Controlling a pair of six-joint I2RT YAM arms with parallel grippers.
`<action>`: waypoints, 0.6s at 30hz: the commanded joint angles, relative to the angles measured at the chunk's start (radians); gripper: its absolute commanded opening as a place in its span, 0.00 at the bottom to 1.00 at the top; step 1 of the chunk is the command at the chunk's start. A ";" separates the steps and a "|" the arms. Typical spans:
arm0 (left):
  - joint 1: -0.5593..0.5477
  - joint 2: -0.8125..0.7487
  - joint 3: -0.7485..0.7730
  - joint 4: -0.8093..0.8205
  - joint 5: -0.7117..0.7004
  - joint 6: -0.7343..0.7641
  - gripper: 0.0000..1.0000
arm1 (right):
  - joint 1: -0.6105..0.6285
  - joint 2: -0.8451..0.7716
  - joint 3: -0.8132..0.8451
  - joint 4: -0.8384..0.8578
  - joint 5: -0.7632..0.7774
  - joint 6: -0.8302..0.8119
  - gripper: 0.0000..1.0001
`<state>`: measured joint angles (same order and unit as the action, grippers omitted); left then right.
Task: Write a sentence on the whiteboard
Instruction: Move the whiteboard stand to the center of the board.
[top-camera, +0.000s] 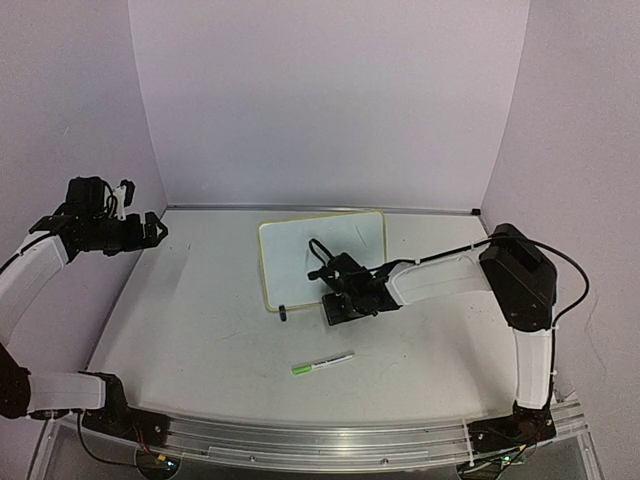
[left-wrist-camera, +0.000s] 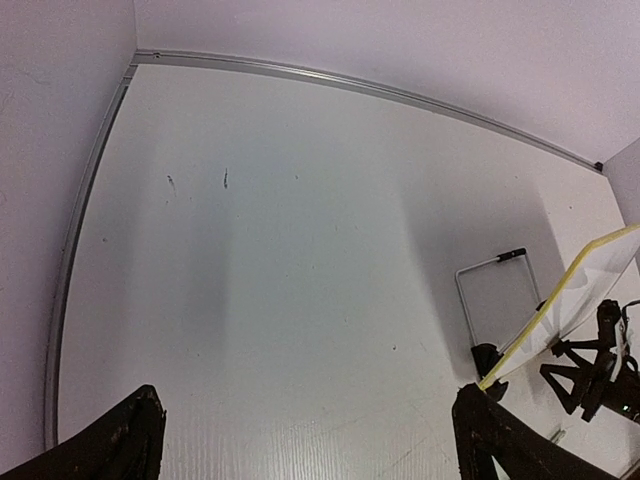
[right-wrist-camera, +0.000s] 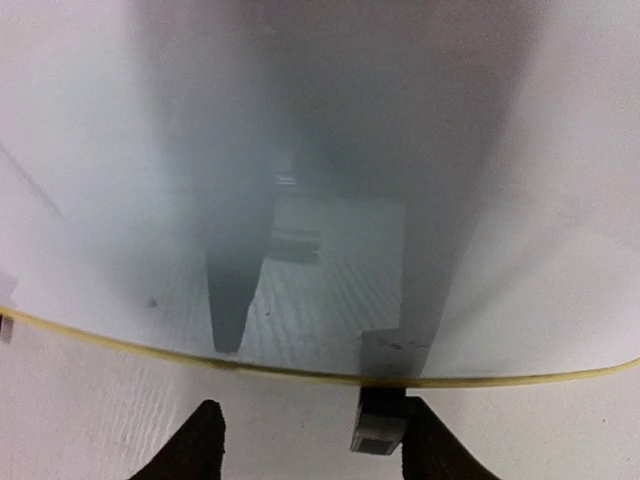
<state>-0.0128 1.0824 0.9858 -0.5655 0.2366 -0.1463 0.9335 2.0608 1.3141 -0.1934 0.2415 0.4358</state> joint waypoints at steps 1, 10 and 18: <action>0.001 0.006 -0.002 0.038 0.036 0.008 1.00 | 0.007 -0.197 -0.058 0.008 -0.072 -0.021 0.78; 0.002 0.014 -0.003 0.041 0.056 0.008 0.99 | -0.146 -0.416 -0.244 0.113 -0.369 -0.133 0.98; 0.002 0.004 -0.008 0.045 0.060 0.013 0.99 | -0.372 -0.441 -0.337 0.322 -0.673 -0.219 0.98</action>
<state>-0.0128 1.0950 0.9848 -0.5624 0.2843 -0.1459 0.6267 1.6245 0.9875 0.0011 -0.2454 0.2847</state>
